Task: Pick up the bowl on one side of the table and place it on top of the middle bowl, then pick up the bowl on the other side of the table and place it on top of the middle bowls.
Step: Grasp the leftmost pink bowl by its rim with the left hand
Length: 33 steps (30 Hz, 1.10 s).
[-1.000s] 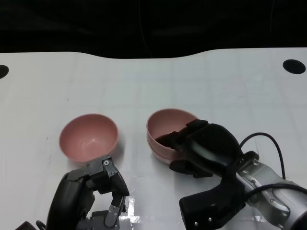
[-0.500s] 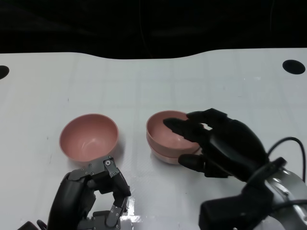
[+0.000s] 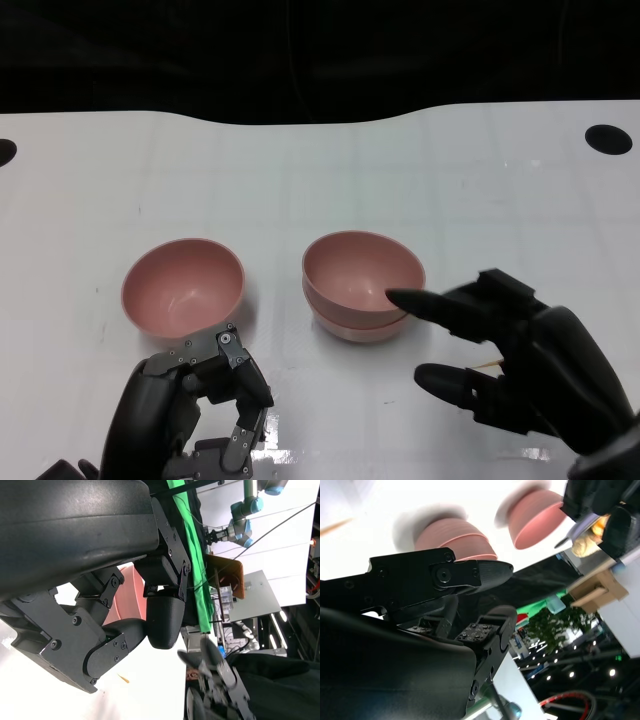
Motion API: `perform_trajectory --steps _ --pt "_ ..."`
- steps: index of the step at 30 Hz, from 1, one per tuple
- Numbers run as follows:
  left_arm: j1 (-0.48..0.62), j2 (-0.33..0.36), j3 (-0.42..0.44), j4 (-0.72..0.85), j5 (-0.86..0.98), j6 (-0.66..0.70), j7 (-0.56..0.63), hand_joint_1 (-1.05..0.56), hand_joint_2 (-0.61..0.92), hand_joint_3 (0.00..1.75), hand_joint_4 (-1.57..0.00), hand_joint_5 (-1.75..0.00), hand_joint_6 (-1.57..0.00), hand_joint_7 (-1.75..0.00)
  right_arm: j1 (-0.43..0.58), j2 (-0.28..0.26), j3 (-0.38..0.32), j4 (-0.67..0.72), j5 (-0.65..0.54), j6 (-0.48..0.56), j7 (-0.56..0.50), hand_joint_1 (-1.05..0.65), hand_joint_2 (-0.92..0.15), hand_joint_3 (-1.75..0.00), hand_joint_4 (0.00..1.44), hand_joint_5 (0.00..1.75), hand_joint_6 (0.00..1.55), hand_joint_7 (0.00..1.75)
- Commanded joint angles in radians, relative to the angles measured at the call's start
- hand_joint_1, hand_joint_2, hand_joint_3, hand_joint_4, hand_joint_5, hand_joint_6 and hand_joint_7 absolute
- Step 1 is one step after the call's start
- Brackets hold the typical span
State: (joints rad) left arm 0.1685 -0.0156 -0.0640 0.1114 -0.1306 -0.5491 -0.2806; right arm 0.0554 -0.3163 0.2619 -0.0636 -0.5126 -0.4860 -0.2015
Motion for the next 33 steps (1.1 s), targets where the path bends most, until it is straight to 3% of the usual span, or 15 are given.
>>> perform_trajectory --steps 1,3,4,6,10,17,19,22,25,28,33 --pt "0.009 0.007 0.01 -0.014 -0.016 0.012 0.005 -0.17 0.4 1.29 -0.88 -1.72 -0.8 -1.5 0.061 0.019 -0.034 -0.017 0.074 -0.064 -0.011 -0.24 -0.92 -0.15 0.5 1.11 0.74 0.41" --pt "0.013 0.006 0.013 -0.018 -0.018 0.014 0.008 -0.17 0.4 1.29 -0.88 -1.71 -0.8 -1.51 0.096 0.031 -0.047 -0.006 0.117 -0.122 -0.015 -0.2 -0.92 -0.17 0.56 1.12 0.78 0.45" --pt "0.015 0.006 0.014 -0.02 -0.02 0.015 0.009 -0.17 0.4 1.3 -0.87 -1.71 -0.79 -1.5 0.109 0.036 -0.053 0.002 0.137 -0.147 -0.012 -0.18 -0.89 -0.28 0.6 1.14 0.79 0.5" --pt "0.016 0.007 0.017 -0.026 -0.019 0.02 0.014 -0.15 0.4 1.31 -0.86 -1.71 -0.78 -1.51 0.128 0.047 -0.062 0.012 0.172 -0.18 -0.004 -0.16 -0.72 -0.65 0.63 1.2 0.77 0.62" --pt "0.01 0.013 0.023 -0.033 -0.02 0.028 0.015 -0.15 0.41 1.3 -0.83 -1.68 -0.77 -1.48 0.144 0.075 -0.078 0.034 0.218 -0.212 0.011 -0.1 -0.52 -1.02 0.65 1.27 0.76 0.81" --pt "-0.013 0.022 0.04 -0.07 -0.006 0.078 0.031 -0.17 0.52 1.02 -0.74 -1.35 -0.77 -0.97 0.137 0.109 -0.109 0.087 0.266 -0.194 0.051 -0.01 -0.4 -1.28 0.79 1.55 0.87 0.99" --pt "-0.024 0.044 0.047 -0.087 0.062 0.092 0.059 -0.21 0.62 0.79 -0.66 -1.2 -0.71 -0.74 0.129 0.113 -0.118 0.107 0.274 -0.185 0.066 0.01 -0.36 -1.39 0.84 1.62 0.89 1.06" --pt "-0.038 0.071 0.054 -0.117 0.121 0.129 0.084 -0.26 0.71 0.58 -0.57 -0.99 -0.67 -0.43 0.123 0.12 -0.123 0.118 0.303 -0.165 0.098 0.01 -0.3 -1.51 0.9 1.69 0.91 1.19" --pt "-0.041 0.095 0.059 -0.168 0.17 0.177 0.106 -0.31 0.84 0.3 -0.49 -0.88 -0.64 -0.2 0.129 0.131 -0.126 0.114 0.327 -0.139 0.124 -0.01 -0.24 -1.6 0.96 1.73 0.91 1.33" --pt "-0.043 0.135 0.065 -0.212 0.264 0.195 0.132 -0.35 0.91 0.15 -0.42 -0.85 -0.59 -0.12 0.138 0.137 -0.129 0.108 0.327 -0.124 0.139 -0.02 -0.21 -1.65 0.98 1.74 0.88 1.41" --pt "-0.047 0.205 0.078 -0.28 0.41 0.236 0.16 -0.43 0.92 0.1 -0.33 -0.79 -0.51 -0.05 0.148 0.151 -0.129 0.093 0.334 -0.094 0.164 -0.03 -0.22 -1.66 0.96 1.75 0.87 1.44"
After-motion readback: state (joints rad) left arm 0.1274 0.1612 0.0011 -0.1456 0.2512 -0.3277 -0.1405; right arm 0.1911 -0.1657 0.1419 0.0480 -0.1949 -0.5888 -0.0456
